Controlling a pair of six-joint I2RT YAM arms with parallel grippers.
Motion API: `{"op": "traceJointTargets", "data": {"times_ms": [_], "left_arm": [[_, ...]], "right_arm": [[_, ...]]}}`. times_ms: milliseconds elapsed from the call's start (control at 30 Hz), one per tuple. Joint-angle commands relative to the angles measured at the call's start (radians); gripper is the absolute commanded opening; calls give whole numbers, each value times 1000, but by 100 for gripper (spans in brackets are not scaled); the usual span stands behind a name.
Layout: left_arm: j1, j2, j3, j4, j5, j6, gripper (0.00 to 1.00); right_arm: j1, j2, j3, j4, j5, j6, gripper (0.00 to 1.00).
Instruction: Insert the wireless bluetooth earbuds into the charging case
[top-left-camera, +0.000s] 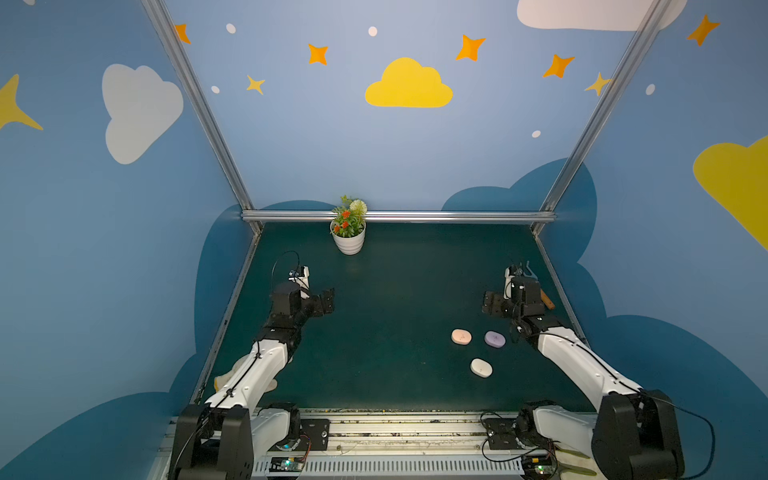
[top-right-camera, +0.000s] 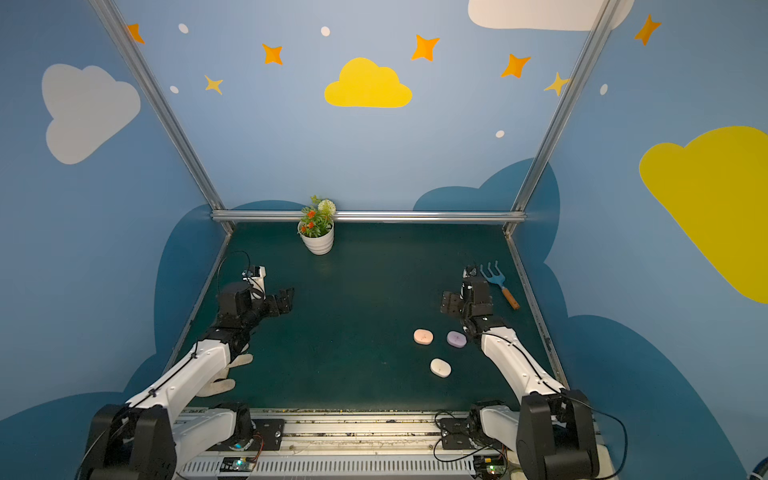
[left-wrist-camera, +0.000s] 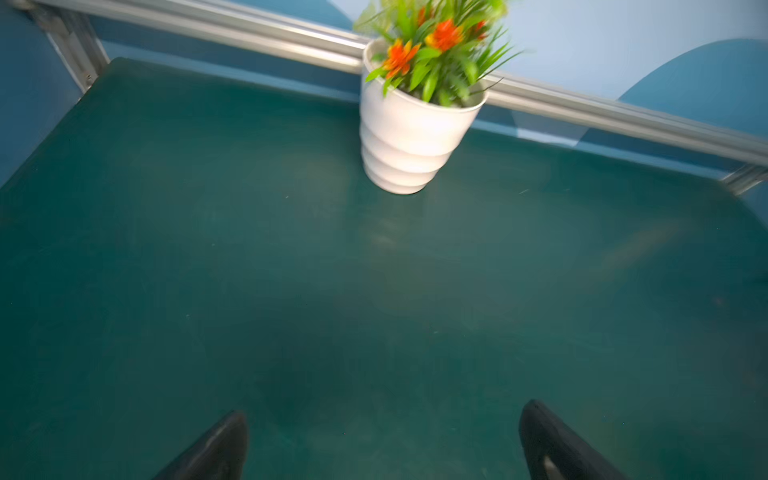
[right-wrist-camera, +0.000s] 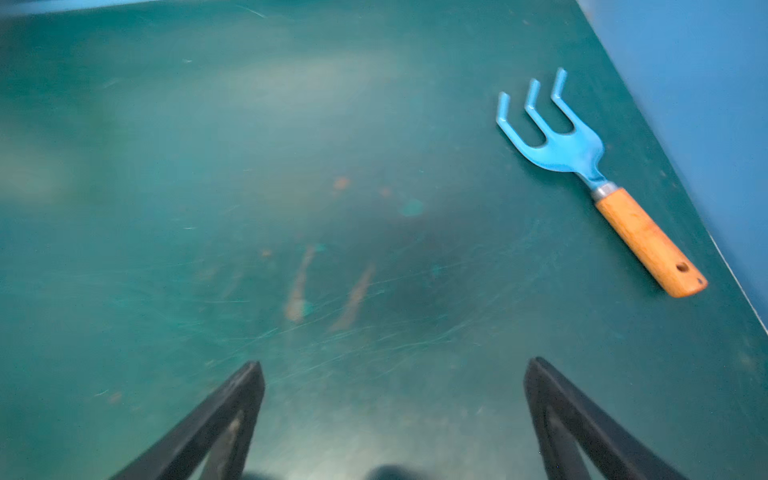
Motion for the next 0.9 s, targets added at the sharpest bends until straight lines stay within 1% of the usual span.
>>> {"op": "traceJointTargets", "data": {"times_ms": [0,133,167,267,400,533,633,800,867], "left_arm": [[35,33,-28,151,-6,5,100],[54,84,-57,235,-31,19,100],[59,94,-52,221,-30,33,100],[76,105,-83,286,-25,53,100],[96,130,-95,328,-21,48,100],[104,184,-101,389,-30,52,100],[107,228,-99,431,-37,44,100],[113,286,-97,479,-25,50,100],[115,302,-99,497,-23,50,100]], "right_arm": [[-37,38,-49,204,-53,-57,96],[-82,90,-89,327,-83,-70,96],[-85,103,-102,370,-96,-73,96],[-89,148,-137,502,-120,-90,96],[-93,185,-142,583,-113,-111,96],[-101,224,-157,671,-120,-131,96],[-101,255,-200,790,-124,-140,96],[-89,309,-255,929,-127,-161,96],[-83,315,-246,924,-129,-177,96]]}}
